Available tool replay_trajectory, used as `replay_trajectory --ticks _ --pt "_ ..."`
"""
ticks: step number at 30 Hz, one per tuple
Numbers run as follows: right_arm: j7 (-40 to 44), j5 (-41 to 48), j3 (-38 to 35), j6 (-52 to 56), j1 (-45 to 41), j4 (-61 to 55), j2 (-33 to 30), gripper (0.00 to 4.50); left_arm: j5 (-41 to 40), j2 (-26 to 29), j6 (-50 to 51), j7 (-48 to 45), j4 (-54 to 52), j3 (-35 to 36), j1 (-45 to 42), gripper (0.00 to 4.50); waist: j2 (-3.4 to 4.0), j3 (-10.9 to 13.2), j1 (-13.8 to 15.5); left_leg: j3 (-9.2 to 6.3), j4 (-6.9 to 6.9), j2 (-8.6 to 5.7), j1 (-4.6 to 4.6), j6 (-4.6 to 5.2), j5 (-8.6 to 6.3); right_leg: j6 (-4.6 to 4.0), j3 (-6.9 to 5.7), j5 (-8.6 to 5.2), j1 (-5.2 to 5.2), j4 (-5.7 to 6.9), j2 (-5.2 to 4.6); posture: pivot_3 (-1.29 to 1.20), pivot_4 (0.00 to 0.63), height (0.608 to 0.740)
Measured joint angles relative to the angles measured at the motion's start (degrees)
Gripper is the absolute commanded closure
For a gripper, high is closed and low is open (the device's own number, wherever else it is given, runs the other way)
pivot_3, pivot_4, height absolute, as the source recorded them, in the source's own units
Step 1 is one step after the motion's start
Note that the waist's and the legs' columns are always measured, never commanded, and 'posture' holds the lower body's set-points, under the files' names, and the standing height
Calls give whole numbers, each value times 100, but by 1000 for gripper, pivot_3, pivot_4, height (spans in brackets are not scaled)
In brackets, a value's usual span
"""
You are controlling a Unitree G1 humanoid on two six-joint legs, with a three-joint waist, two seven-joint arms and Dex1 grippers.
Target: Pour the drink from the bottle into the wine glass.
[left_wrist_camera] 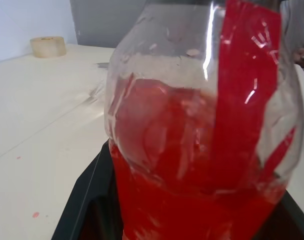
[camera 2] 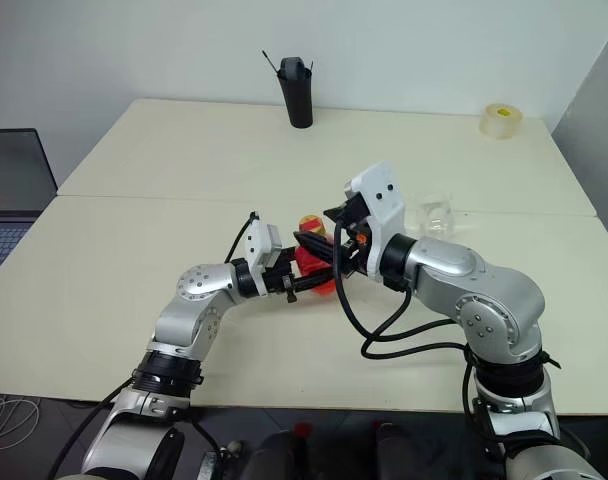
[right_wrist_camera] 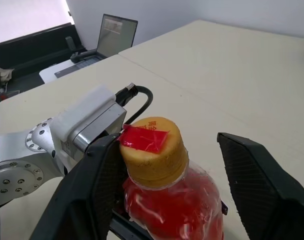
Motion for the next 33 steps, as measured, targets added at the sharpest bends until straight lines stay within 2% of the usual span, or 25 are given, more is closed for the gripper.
replay_trajectory --ticks 2,3,5,9,14,17,19,22,26,29,33 --pt "9 -9 2 -19 0 0 0 1384 0 0 37 11 -1 0 0 2425 0 0 0 0 0 0 0 0 0 0 0 0 0 0 0 0 150 740" --pt "18 -18 4 -28 -2 0 -2 1566 0 0 59 12 -1 0 0 2425 0 0 0 0 0 0 0 0 0 0 0 0 0 0 0 0 150 740" --pt "52 -77 12 -41 -9 0 -7 1982 0 1 83 18 -1 -1 0 2425 0 0 0 0 0 0 0 0 0 0 0 0 0 0 0 0 150 740" --pt "163 -116 74 -65 -40 9 -14 3220 0 3 133 53 -4 -2 0 2433 0 0 0 0 0 -1 0 0 0 0 0 0 0 0 0 0 150 740" --pt "451 -220 146 -228 -104 187 -135 3231 -21 35 286 63 -70 -6 4 2502 0 0 -2 1 0 -1 0 0 0 0 0 0 0 0 0 0 150 740" --pt "982 -297 282 -482 -218 414 -407 3231 -108 111 498 24 -243 -24 73 2553 0 0 -3 0 0 -1 0 1 0 0 0 0 0 -3 1 0 150 740" --pt "1746 -213 332 -647 -310 628 -750 3232 -144 201 636 -99 -431 -77 145 2595 0 1 -1 0 -1 -2 -1 1 -1 0 -2 0 0 -4 1 0 150 740" --pt "3438 -110 418 -1093 -466 1069 -1503 3232 -264 236 791 -401 -742 -278 256 2792 1 2 20 -3 0 -5 0 2 -1 0 -6 0 7 -11 0 0 150 740" --pt "4894 -579 867 -2050 -1047 2335 -1606 3232 -340 242 966 -393 -868 -311 263 3118 3 3 -37 9 -2 -2 16 4 0 -1 7 0 7 0 11 0 150 740" --pt "5292 -889 1027 -2483 -1282 2828 -1547 3232 -332 227 991 -291 -868 -311 262 3328 5 4 -36 1 -5 9 14 3 0 -4 2 -2 5 -1 13 0 150 740" --pt "5231 -845 924 -2281 -1302 2806 -1492 3232 -339 208 964 -278 -868 -307 253 3506 5 4 8 0 1 5 6 0 1 -4 -1 -1 5 -2 -5 0 150 740"
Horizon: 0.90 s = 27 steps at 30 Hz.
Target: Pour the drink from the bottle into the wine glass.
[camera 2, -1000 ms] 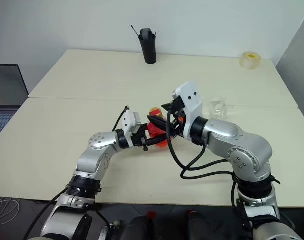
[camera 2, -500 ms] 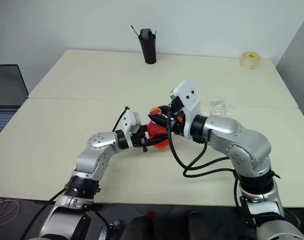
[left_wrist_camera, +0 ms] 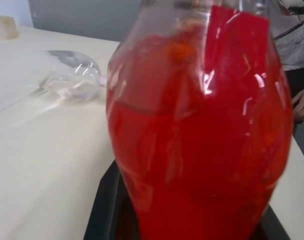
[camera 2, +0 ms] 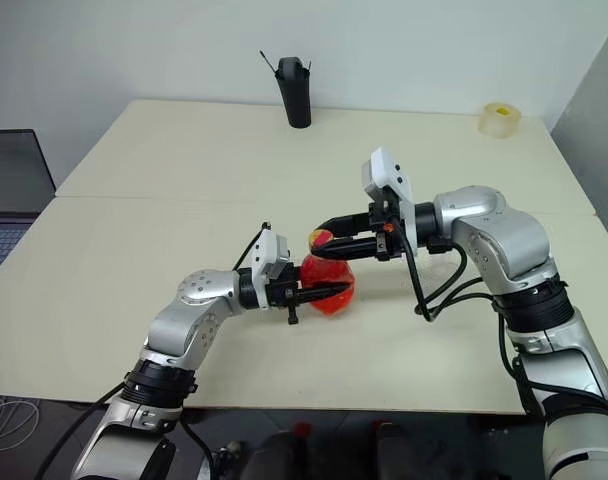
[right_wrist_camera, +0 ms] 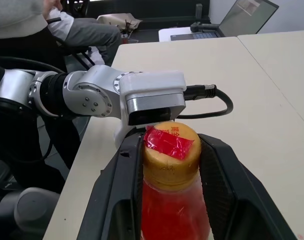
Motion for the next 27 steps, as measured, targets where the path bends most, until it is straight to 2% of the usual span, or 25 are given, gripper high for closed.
replay_trajectory --ticks 1,7,11,15,18,21,24,27 --pt "-104 65 -60 147 5 -85 8 2498 -17 -6 -22 -4 -5 10 -12 3516 0 0 5 -1 1 0 -2 0 0 0 -1 0 0 0 -5 0 150 740" --pt "-783 304 -705 518 63 -923 7 554 -8 -8 -18 -10 9 -4 -8 3534 0 0 10 -6 1 -1 -4 0 0 0 -4 0 -1 -1 -6 0 150 740" --pt "-1482 498 -1168 954 483 -1636 -90 521 -1 -17 -30 -14 114 -8 -27 3576 0 0 14 -5 1 -3 -5 1 -1 0 -3 0 -1 0 -6 0 150 740" --pt "-2816 608 -1678 1890 745 -2559 -95 521 77 -41 -73 109 374 -5 -95 3576 1 0 6 -6 -1 0 -4 1 -1 0 -2 0 -1 1 -6 0 150 740" --pt "-3722 800 -1909 2732 897 -3238 161 521 153 -71 -169 258 491 3 -173 3576 1 0 1 -6 -2 1 -5 1 -1 0 -1 0 -2 2 -5 0 150 740" --pt "-4665 1031 -2116 3776 926 -3890 916 521 224 -167 -275 387 605 15 -274 3577 4 -2 -1 -5 -3 1 -5 1 0 0 1 0 -2 4 -5 0 150 740" --pt "-5547 923 -2281 4733 854 -4331 1961 521 262 -278 -399 494 711 11 -328 3577 5 -3 -1 -6 -4 -1 -5 0 0 0 0 0 -4 4 -2 0 150 740" --pt "-6120 805 -2259 5115 855 -4507 2662 521 344 -396 -510 559 872 7 -489 3582 6 -4 3 -5 -4 -7 -7 -1 1 0 -1 0 -7 4 3 0 150 740"
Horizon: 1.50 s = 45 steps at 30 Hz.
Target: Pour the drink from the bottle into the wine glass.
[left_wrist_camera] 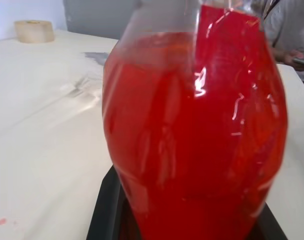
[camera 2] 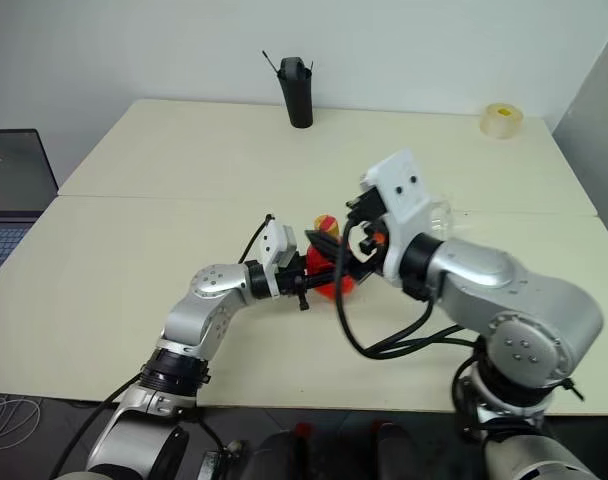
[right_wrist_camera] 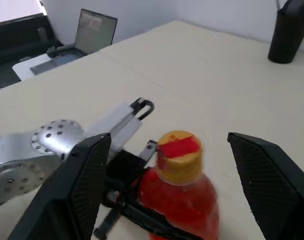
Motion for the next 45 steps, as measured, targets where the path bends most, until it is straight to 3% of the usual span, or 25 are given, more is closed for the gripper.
replay_trajectory --ticks 10,12,15,28,31,35,36,39,42,45 --pt "-1016 -497 76 12 0 118 358 521 50 -99 -137 -54 229 -9 -103 3584 2 -1 -26 2 -1 -1 1 0 0 0 1 0 0 -1 2 0 150 740" --pt "-1075 -534 84 12 0 154 466 521 81 -98 -142 -63 230 -9 -104 3584 3 -1 -26 2 -2 -1 1 0 0 0 2 0 0 -1 2 0 150 740" --pt "-1121 -572 111 12 0 220 598 1112 95 -101 -143 -66 230 -9 -104 3584 3 -2 -24 1 -2 -1 1 1 0 1 1 0 0 -1 2 0 150 740" --pt "-1104 -571 219 12 0 364 557 1122 96 -96 -143 -50 229 -7 -102 3584 3 -2 -22 1 -2 -1 1 2 -1 0 1 0 0 -2 2 0 150 740" --pt "-1104 -571 219 12 -1 369 551 1738 96 -97 -143 -47 228 -7 -100 3584 3 -2 -22 2 -2 -1 1 2 -1 0 1 0 0 -2 2 0 150 740" --pt "-1048 -526 287 13 -26 388 559 3121 110 -102 -143 -36 228 -8 -99 3584 3 -2 -22 1 -2 -1 1 2 -1 0 1 0 0 -2 2 0 150 740" --pt "-1044 -528 288 13 -27 396 553 3307 114 -98 -143 -36 228 -8 -98 3584 3 -2 -22 1 -2 -1 1 2 -1 0 0 0 0 -2 2 0 150 740" --pt "-1009 -545 289 12 -37 430 542 3303 122 -98 -142 -37 228 -8 -90 3617 3 -2 -22 1 -2 -1 1 2 -1 1 1 0 0 -1 2 0 150 740" --pt "-457 -476 461 -243 -114 598 -33 3303 116 -114 -143 -41 226 -8 -97 3628 3 -2 -20 1 -2 -4 1 3 -1 1 -1 0 1 -5 2 0 150 740" --pt "1411 -87 557 -1214 -79 1118 -1478 3303 112 -141 -226 -161 196 -42 -128 3635 3 -1 1 1 -2 -13 -2 4 -2 2 -8 0 8 -17 1 0 150 740"
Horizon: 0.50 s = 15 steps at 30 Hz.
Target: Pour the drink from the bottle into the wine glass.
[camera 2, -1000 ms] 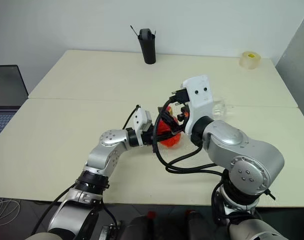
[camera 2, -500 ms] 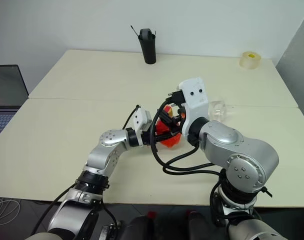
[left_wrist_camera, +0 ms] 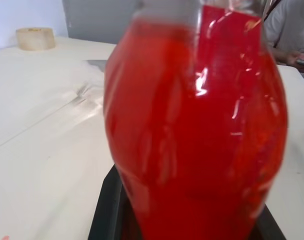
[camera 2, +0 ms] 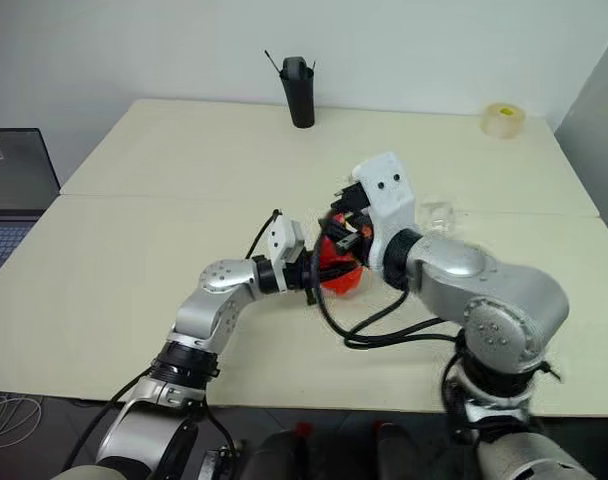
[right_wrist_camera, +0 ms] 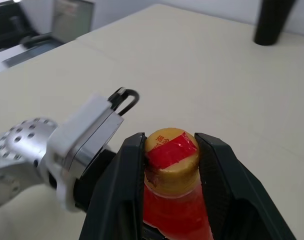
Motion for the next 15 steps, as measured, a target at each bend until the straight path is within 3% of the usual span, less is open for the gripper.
replay_trajectory --ticks 4,7,10,15 --pt "2652 -155 486 -1646 -161 1486 -1336 3303 4 -37 -115 -182 -15 -187 -17 3655 1 1 -28 10 0 -15 7 1 -1 0 7 1 2 2 5 0 150 740" --pt "4192 -701 1158 -3054 -532 2595 -1716 3303 22 -68 -112 -146 -9 -201 -10 3656 3 2 -102 11 -2 2 18 2 -1 -3 15 1 1 10 27 0 150 740" --pt "4825 -994 1425 -3715 -753 3175 -1721 3303 32 -63 -98 -93 -9 -199 -3 3676 4 3 -110 4 -3 17 17 1 0 -8 12 0 0 13 35 0 150 740" --pt "4890 -1083 1439 -3767 -779 3301 -1580 3303 26 -5 -57 -26 -91 -190 85 3681 4 3 -70 5 1 22 12 -1 0 -6 12 1 -1 13 -2 0 150 740"
